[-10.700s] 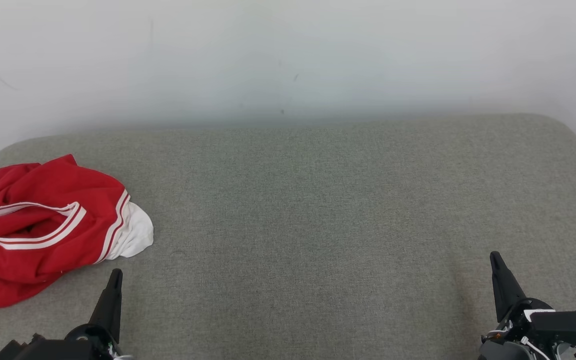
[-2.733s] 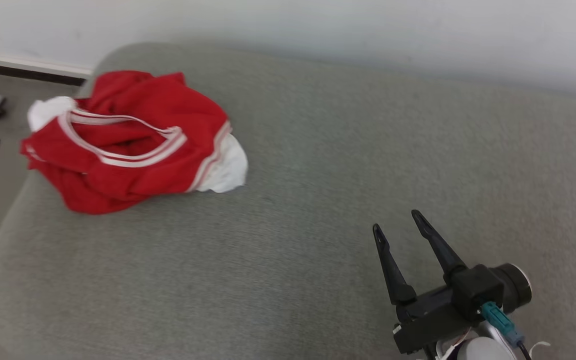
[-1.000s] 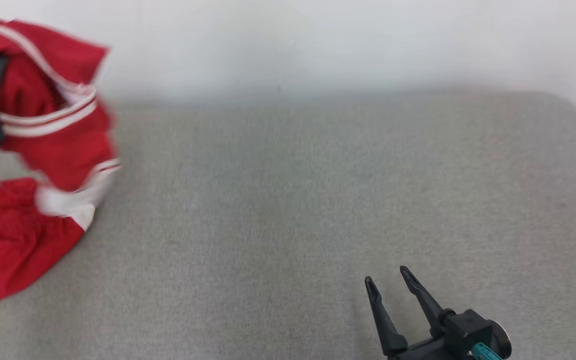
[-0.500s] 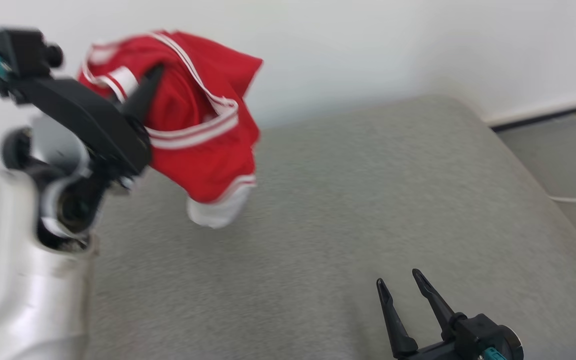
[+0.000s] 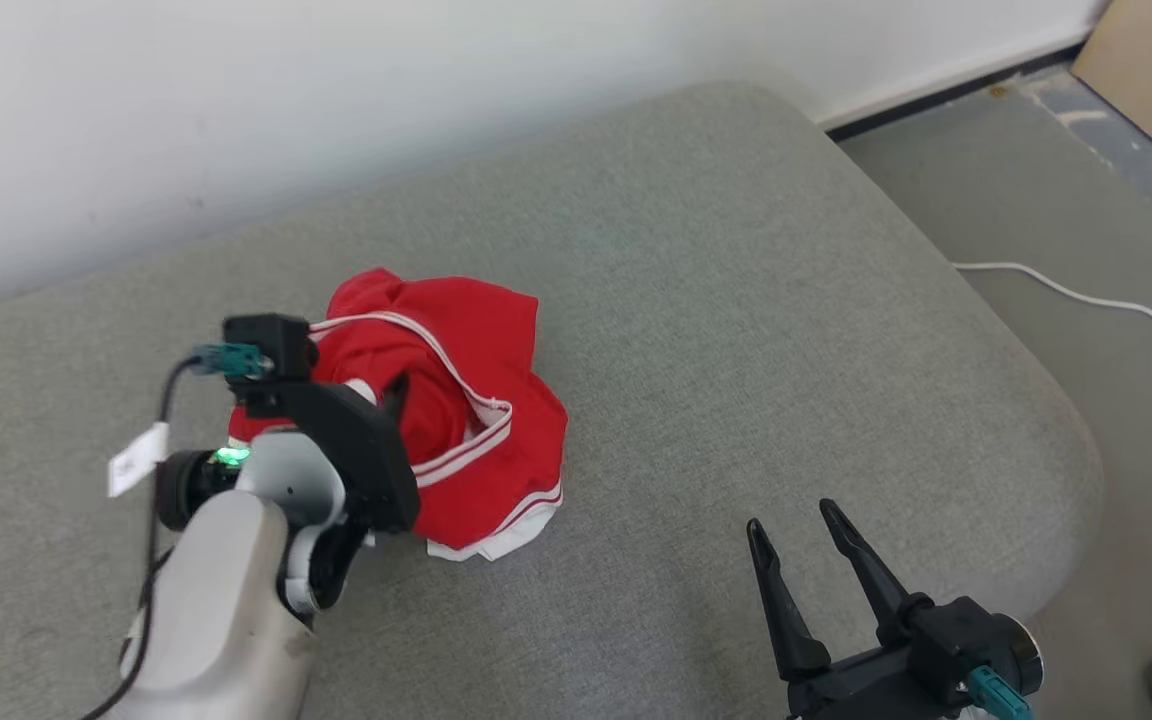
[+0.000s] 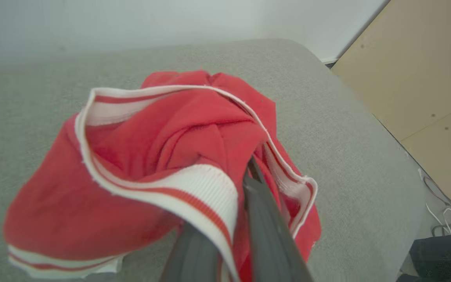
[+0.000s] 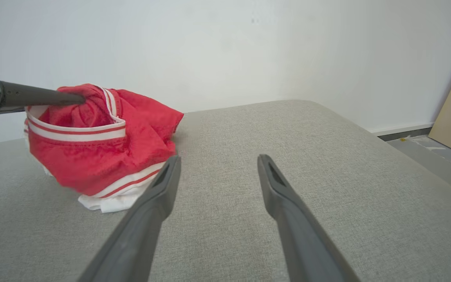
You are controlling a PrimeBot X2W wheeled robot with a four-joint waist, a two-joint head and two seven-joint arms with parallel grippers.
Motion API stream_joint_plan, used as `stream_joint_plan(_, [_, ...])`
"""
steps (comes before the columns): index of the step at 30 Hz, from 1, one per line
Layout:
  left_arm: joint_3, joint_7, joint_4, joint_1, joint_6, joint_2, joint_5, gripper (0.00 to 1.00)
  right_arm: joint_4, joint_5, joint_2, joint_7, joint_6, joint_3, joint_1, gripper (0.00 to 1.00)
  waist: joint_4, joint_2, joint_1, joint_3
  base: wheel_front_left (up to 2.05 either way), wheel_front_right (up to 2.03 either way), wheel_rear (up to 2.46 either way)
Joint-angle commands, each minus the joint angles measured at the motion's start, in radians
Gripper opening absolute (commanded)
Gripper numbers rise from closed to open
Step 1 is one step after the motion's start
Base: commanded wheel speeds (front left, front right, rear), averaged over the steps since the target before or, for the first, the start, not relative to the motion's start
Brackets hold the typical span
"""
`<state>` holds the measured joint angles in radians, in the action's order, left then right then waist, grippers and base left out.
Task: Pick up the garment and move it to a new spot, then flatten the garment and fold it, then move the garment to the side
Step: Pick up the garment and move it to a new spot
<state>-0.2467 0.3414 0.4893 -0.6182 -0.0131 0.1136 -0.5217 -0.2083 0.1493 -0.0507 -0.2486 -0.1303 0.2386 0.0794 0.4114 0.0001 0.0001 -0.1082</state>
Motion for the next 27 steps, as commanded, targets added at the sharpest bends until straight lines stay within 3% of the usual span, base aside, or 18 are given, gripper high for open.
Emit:
stream_joint_plan(1, [-0.019,-0.008,0.034,-0.018,0.000,0.003,0.028,0.35,0.002,0.006,0.001,-0.007,-0.001,0.001,0.007,1.00,0.029,-0.0001,-0.0001,-0.047,0.00,0.00,0.00])
stream_joint_plan(2, [-0.037,-0.004,0.062,-0.022,0.009,0.002,0.036,0.78,-0.001,0.007,0.001,-0.007,-0.001,0.000,0.007,1.00,0.024,-0.0001,-0.0001,-0.048,0.00,0.00,0.00])
stream_joint_plan(3, [-0.041,-0.014,0.083,-0.030,0.008,-0.002,0.038,1.00,-0.002,0.008,0.001,-0.008,-0.001,-0.004,0.007,1.00,0.017,-0.0001,-0.0001,-0.048,0.00,0.00,0.00])
stream_joint_plan(7, [-0.044,-0.130,0.104,-0.057,0.010,-0.004,0.069,1.00,-0.003,0.000,0.000,-0.010,-0.001,-0.023,-0.001,1.00,-0.026,-0.0001,-0.0001,-0.040,0.00,0.00,0.00])
stream_joint_plan(11, [-0.026,-0.295,0.074,-0.024,0.043,-0.007,0.059,1.00,0.003,-0.023,0.000,-0.011,-0.001,-0.066,-0.016,1.00,-0.091,-0.0001,-0.0001,-0.008,0.00,0.00,0.00])
stream_joint_plan(13, [-0.021,-0.432,0.043,0.038,0.050,0.005,0.075,1.00,0.014,-0.059,0.000,0.002,-0.001,-0.119,-0.036,1.00,-0.168,-0.0001,-0.0001,0.040,0.00,0.00,0.00])
stream_joint_plan(20, [-0.010,-0.550,-0.009,0.170,0.019,0.024,0.091,1.00,0.054,-0.099,-0.019,0.036,-0.001,-0.179,-0.061,1.00,-0.261,-0.0001,-0.0001,0.105,0.00,0.00,0.00])
stream_joint_plan(27, [0.016,-0.600,-0.131,0.341,-0.033,0.054,0.134,1.00,0.077,-0.099,-0.057,0.048,-0.001,-0.201,-0.062,1.00,-0.320,-0.0001,-0.0001,0.148,0.00,0.00,0.00])
